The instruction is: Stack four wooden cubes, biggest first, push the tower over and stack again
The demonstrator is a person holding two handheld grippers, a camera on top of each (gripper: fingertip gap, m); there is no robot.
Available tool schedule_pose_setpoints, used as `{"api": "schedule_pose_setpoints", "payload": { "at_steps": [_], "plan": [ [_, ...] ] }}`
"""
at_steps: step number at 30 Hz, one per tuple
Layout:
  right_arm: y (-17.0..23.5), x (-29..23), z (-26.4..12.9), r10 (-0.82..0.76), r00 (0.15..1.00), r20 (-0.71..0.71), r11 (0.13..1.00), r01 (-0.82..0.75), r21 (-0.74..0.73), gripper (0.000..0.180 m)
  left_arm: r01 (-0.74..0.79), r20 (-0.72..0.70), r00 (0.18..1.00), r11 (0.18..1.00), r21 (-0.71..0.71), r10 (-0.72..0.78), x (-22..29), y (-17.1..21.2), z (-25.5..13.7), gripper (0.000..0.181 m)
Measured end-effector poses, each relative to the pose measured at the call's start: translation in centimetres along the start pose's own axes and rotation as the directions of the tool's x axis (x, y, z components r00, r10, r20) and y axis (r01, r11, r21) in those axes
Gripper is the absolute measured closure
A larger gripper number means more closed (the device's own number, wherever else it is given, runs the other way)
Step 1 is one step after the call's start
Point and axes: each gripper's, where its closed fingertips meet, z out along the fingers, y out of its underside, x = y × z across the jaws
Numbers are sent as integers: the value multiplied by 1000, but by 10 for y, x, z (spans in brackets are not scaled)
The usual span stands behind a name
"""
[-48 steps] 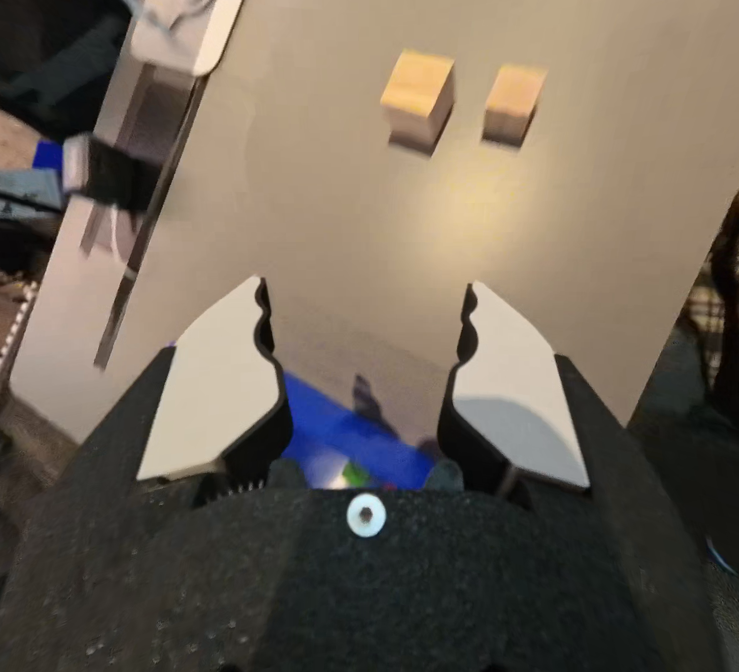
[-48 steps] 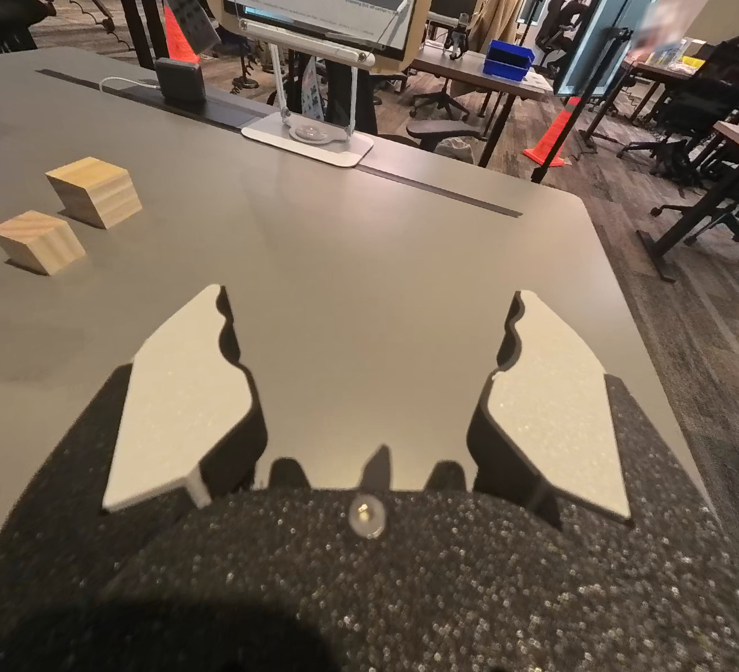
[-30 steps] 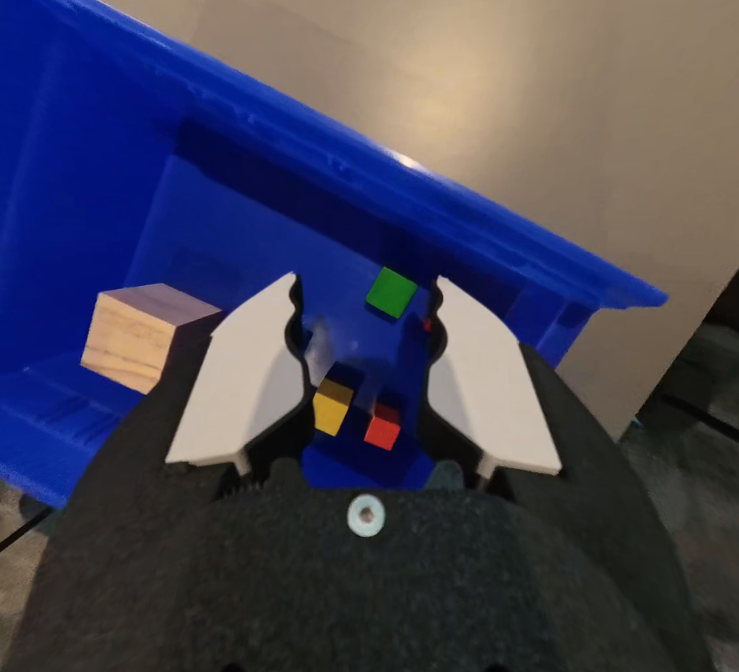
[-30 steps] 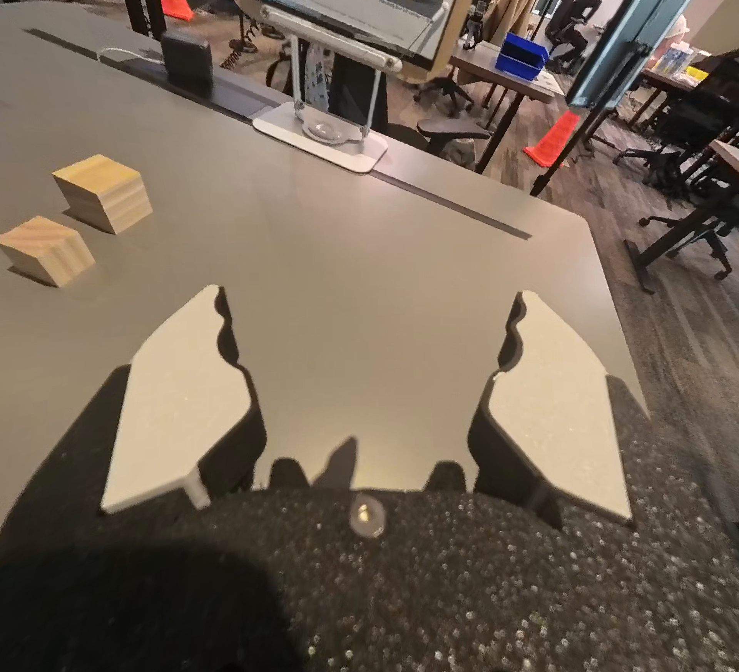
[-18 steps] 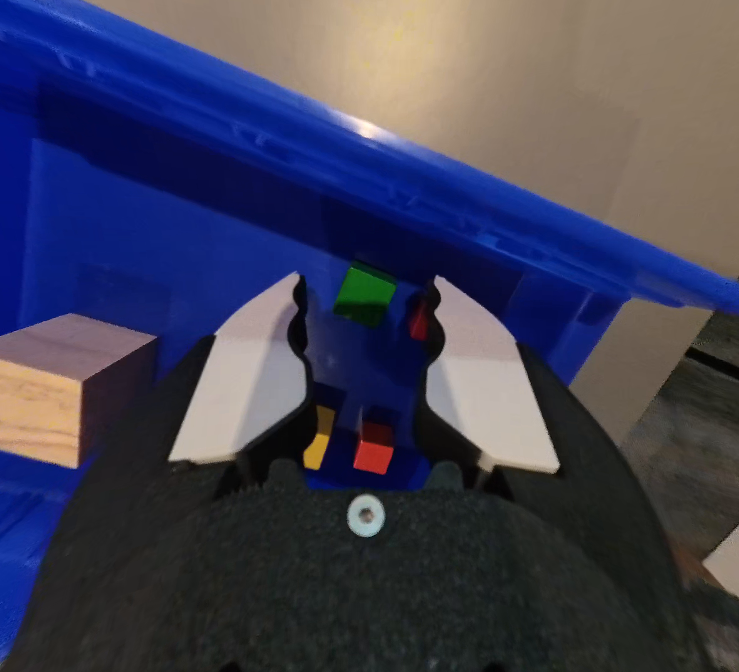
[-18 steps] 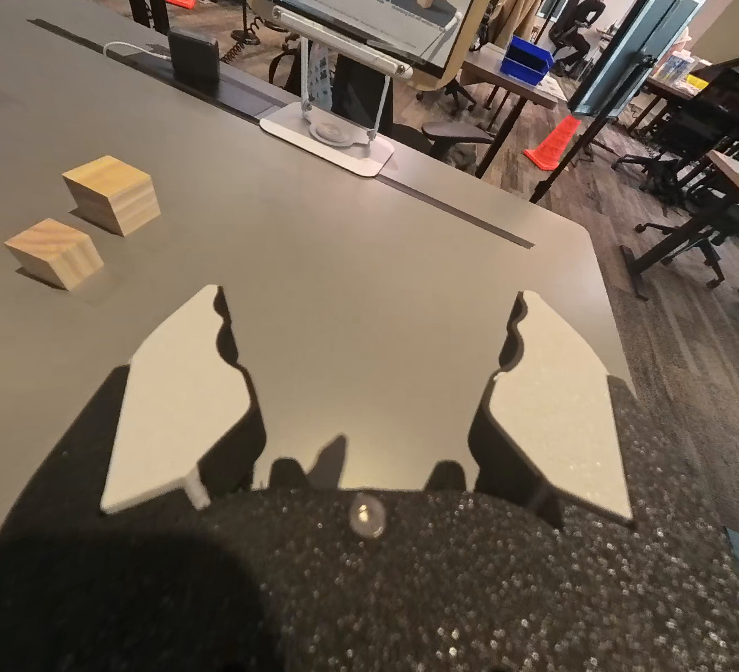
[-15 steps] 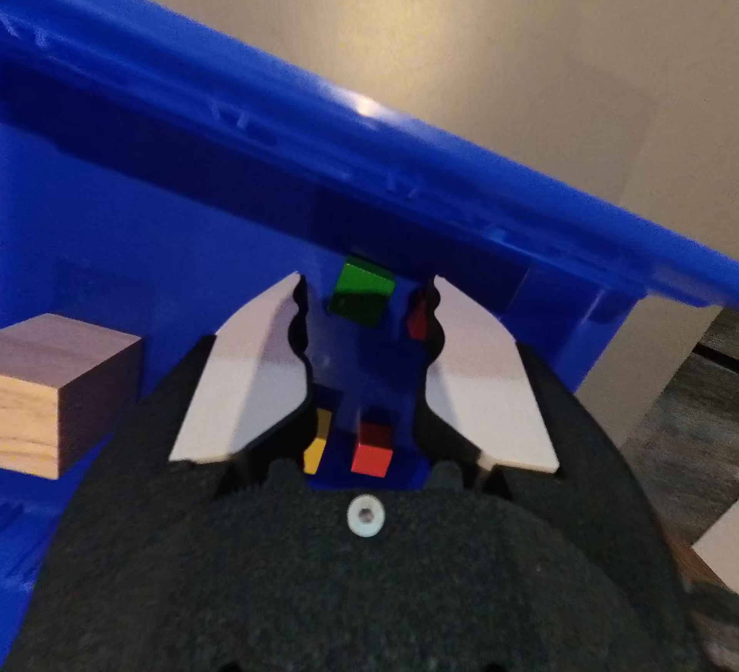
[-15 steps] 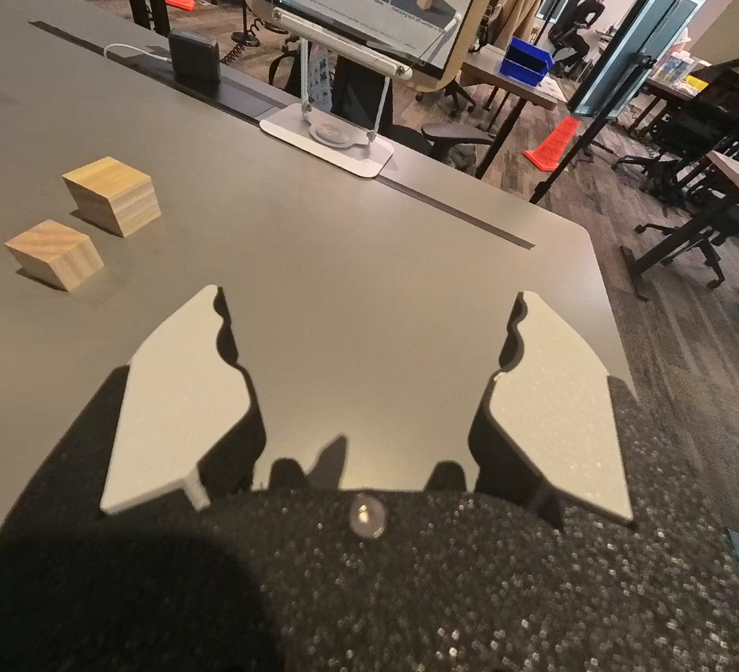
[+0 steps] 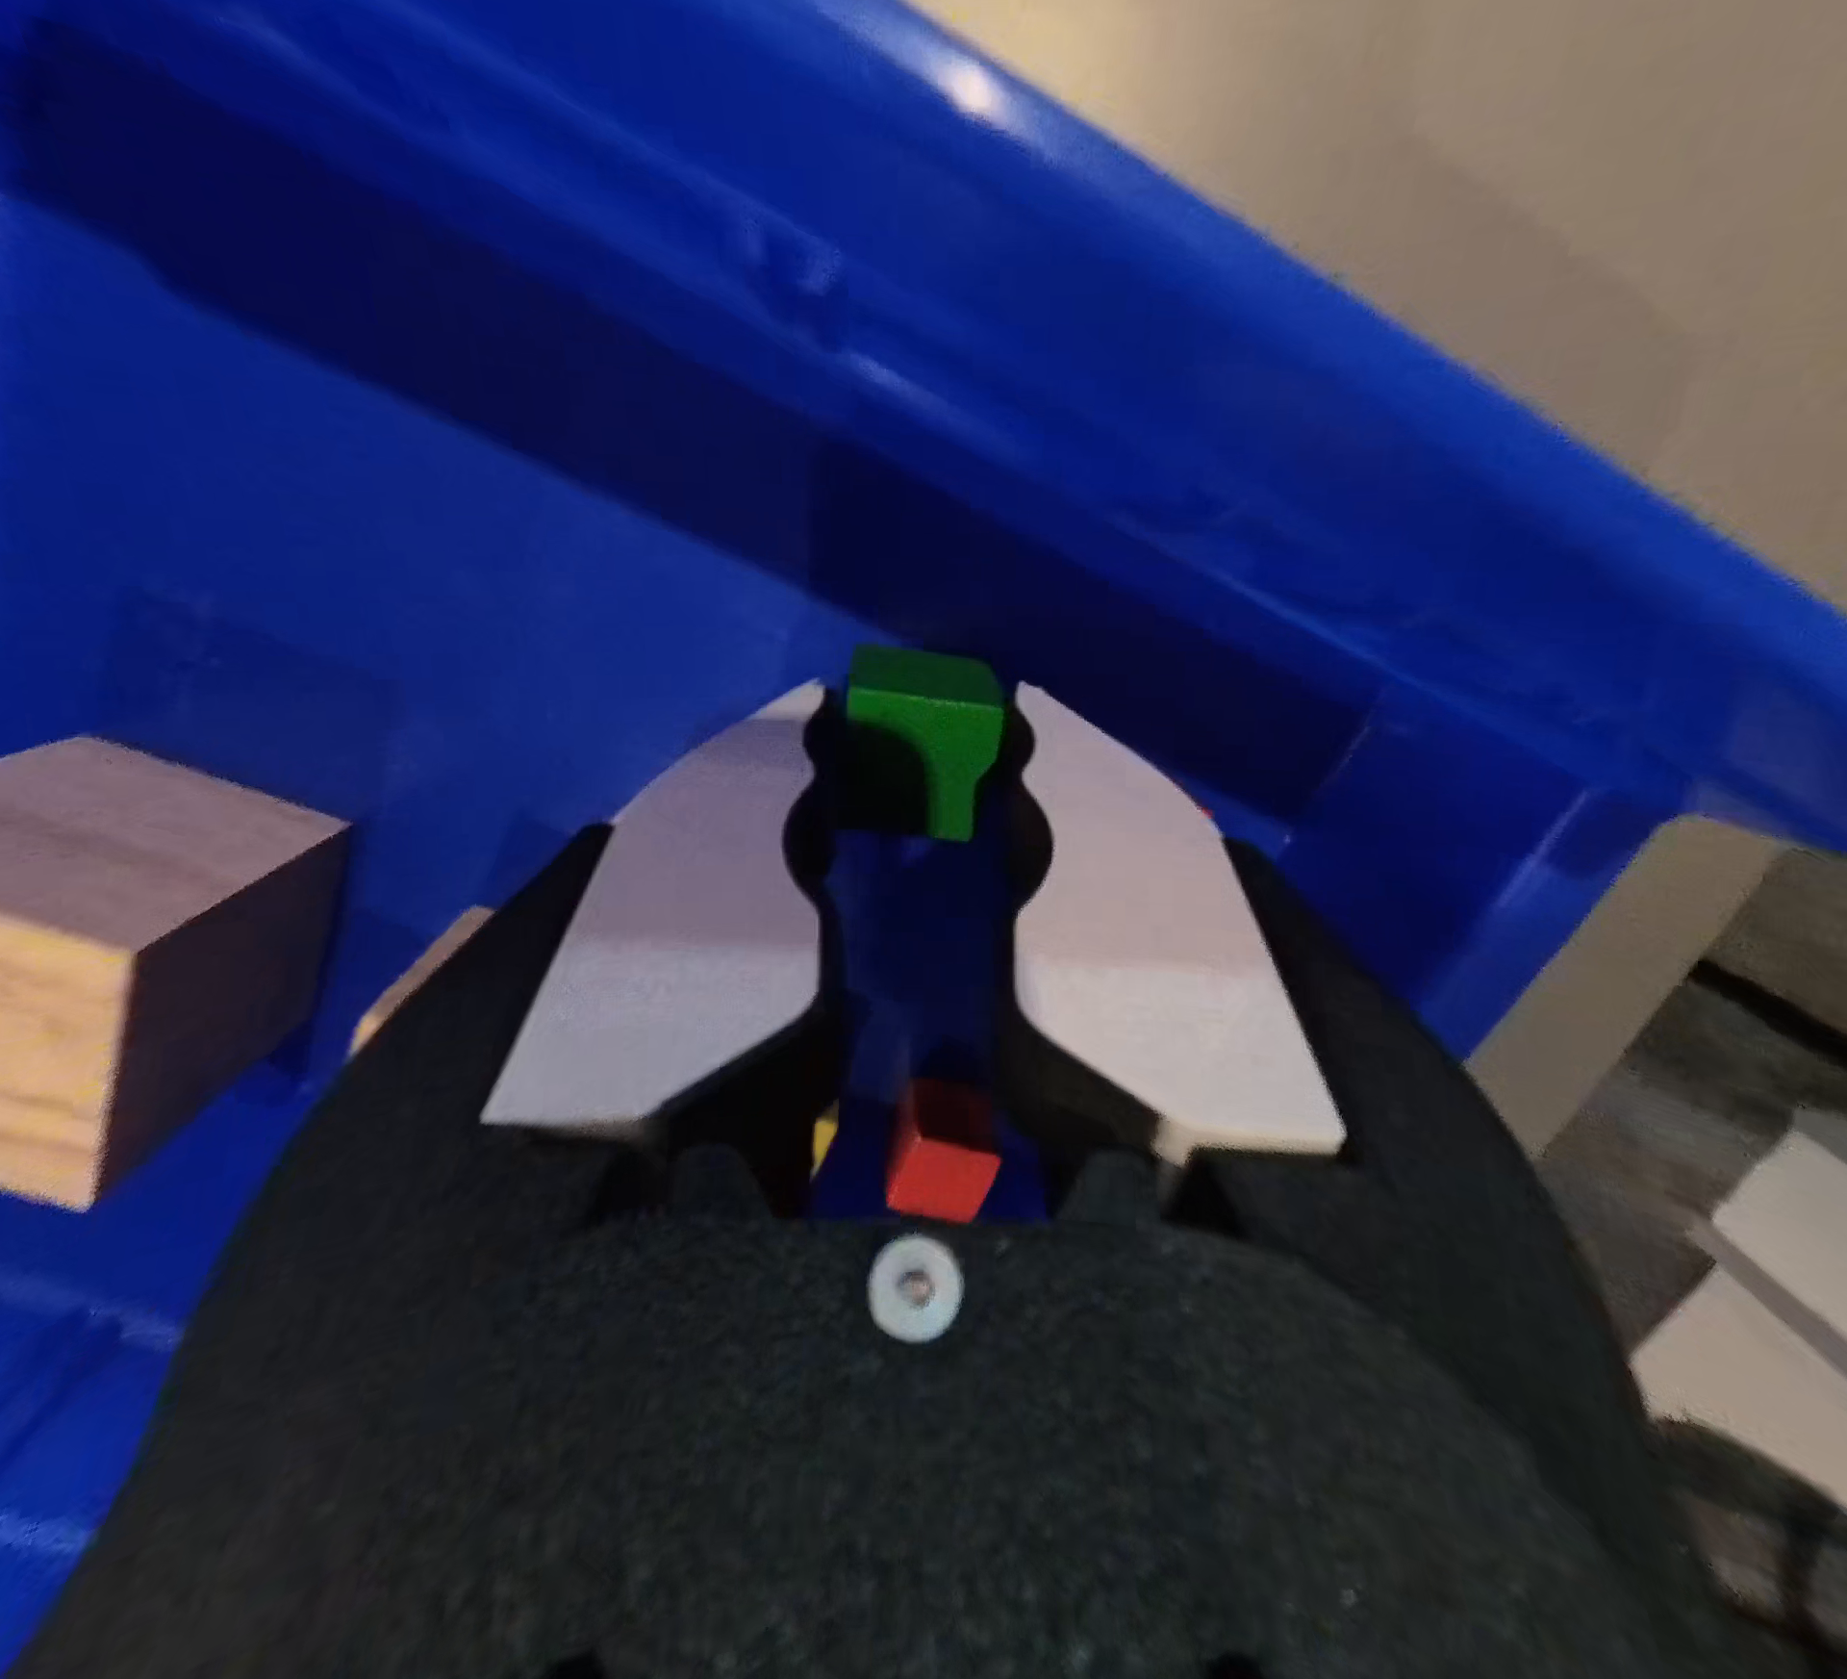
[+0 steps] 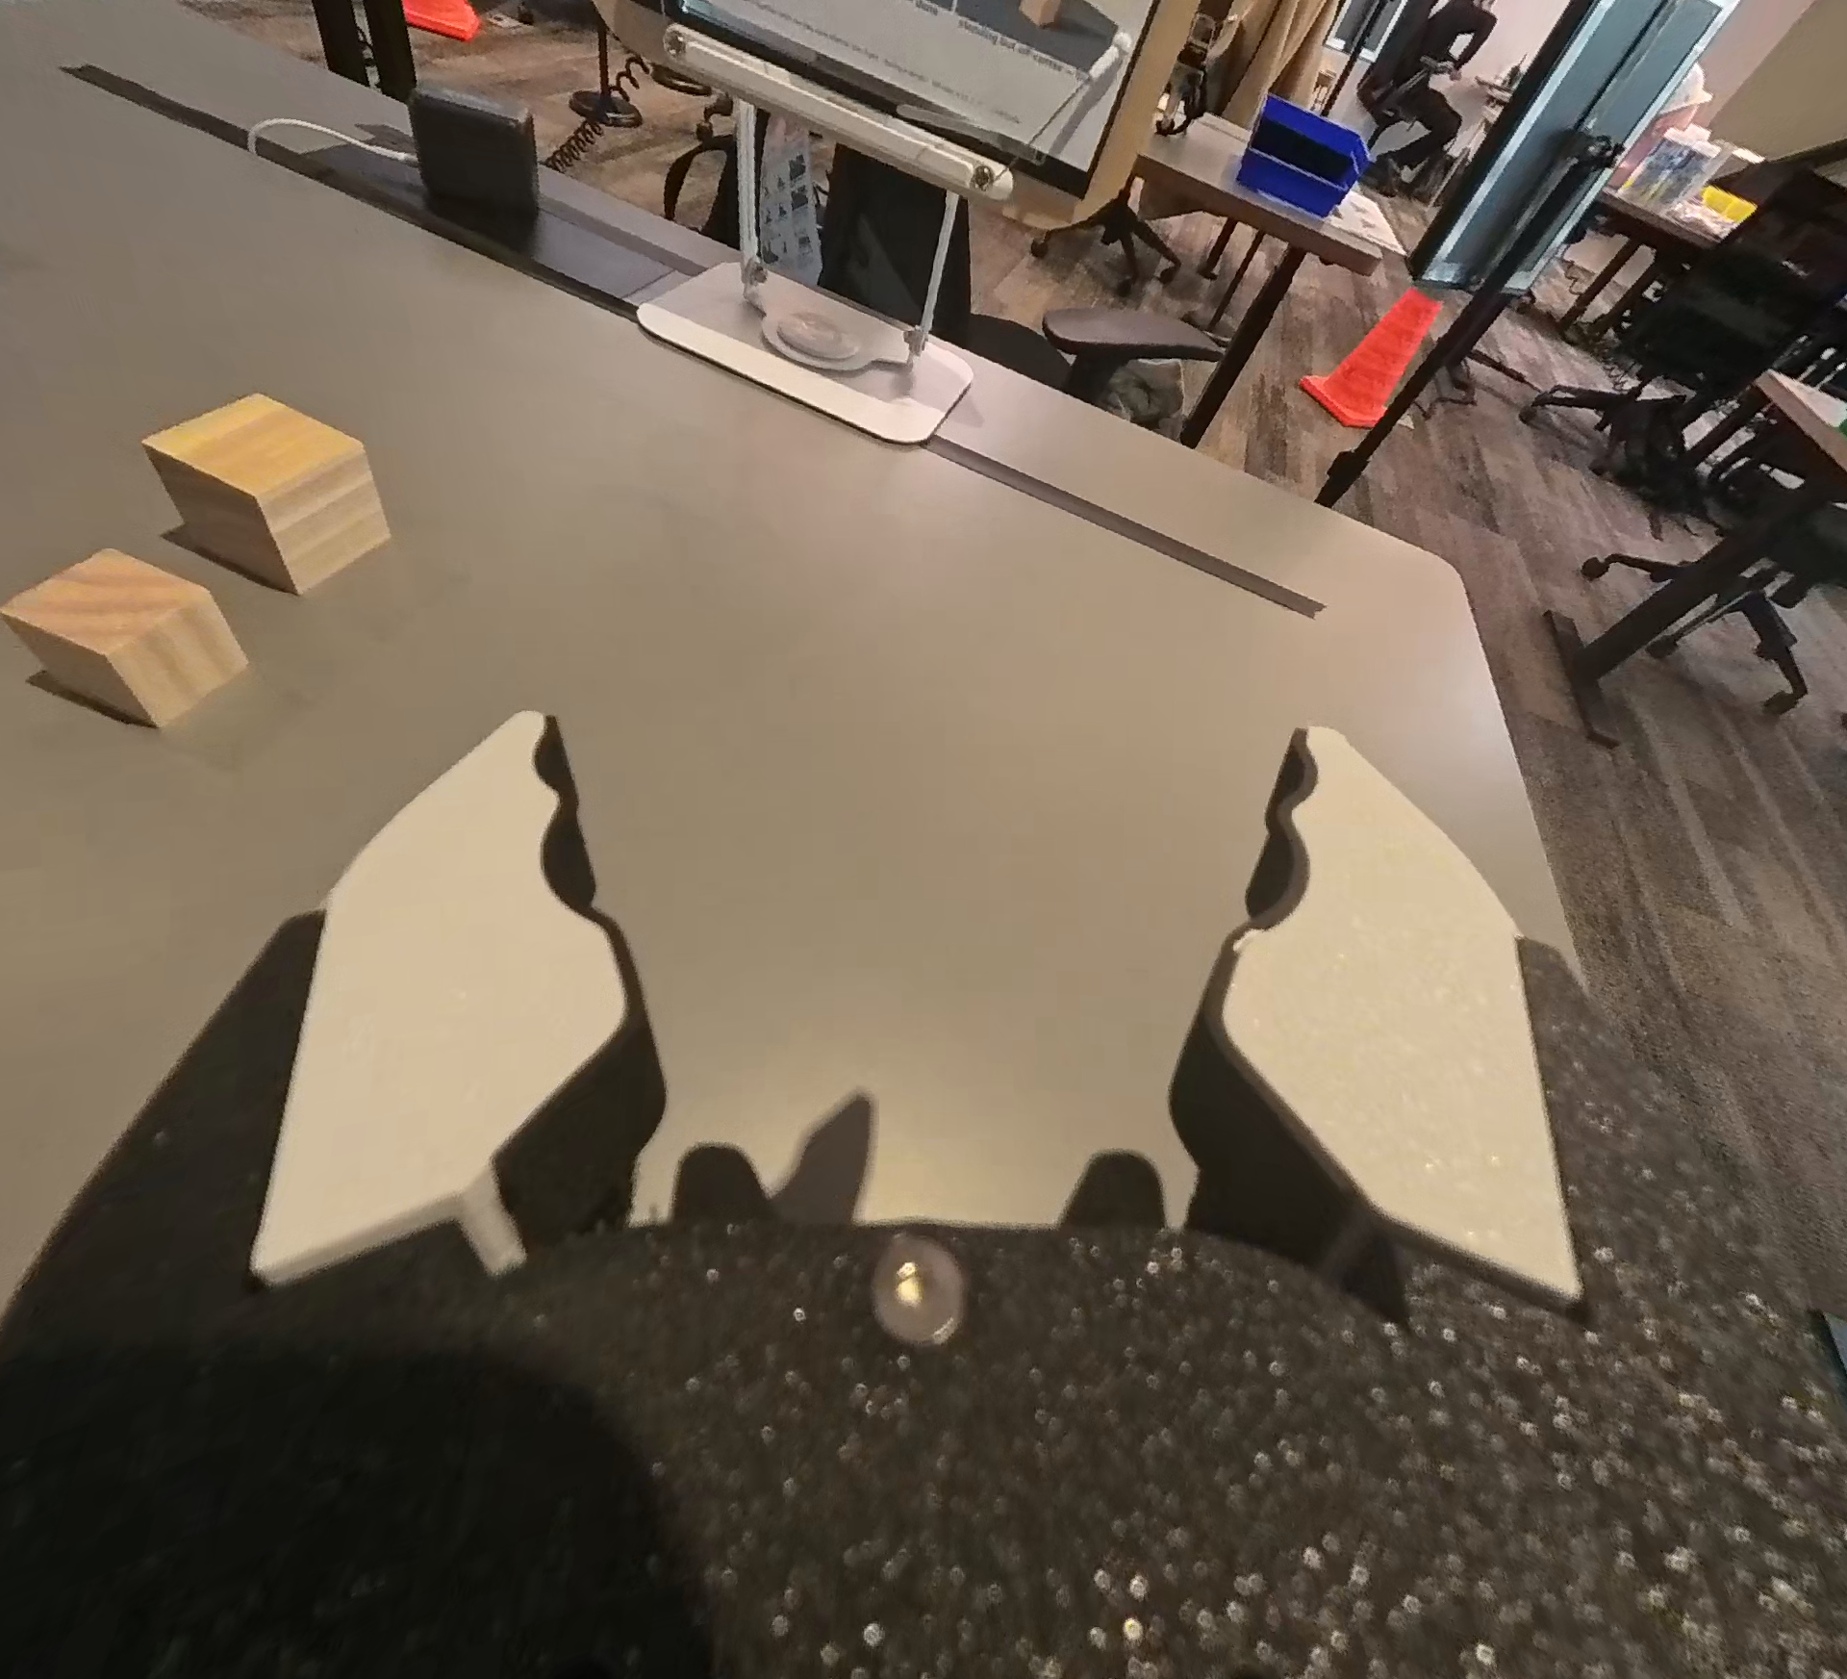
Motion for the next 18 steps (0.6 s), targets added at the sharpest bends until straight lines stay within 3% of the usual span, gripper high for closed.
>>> {"api": "schedule_pose_setpoints", "payload": {
  "at_steps": [6, 11, 14, 18],
  "plan": [
    [5, 4, -2, 16, 1000, 6, 1000, -16, 13, 52, 57, 137, 987, 982, 180, -83, -5, -45, -70, 150],
    [10, 6, -5, 31, 999, 17, 999, -31, 22, 52, 3, 191, 980, 962, 275, -58, 28, -114, -114, 150],
    [14, 9, -4, 47, 999, 24, 998, -48, 35, 52, -60, 219, 976, 967, 249, 4, 54, -157, -104, 150],
    [20, 13, -5, 62, 998, 33, 997, -63, 43, 52, -133, 140, 985, 967, 219, 104, 99, -215, -49, 150]
  ]
}}
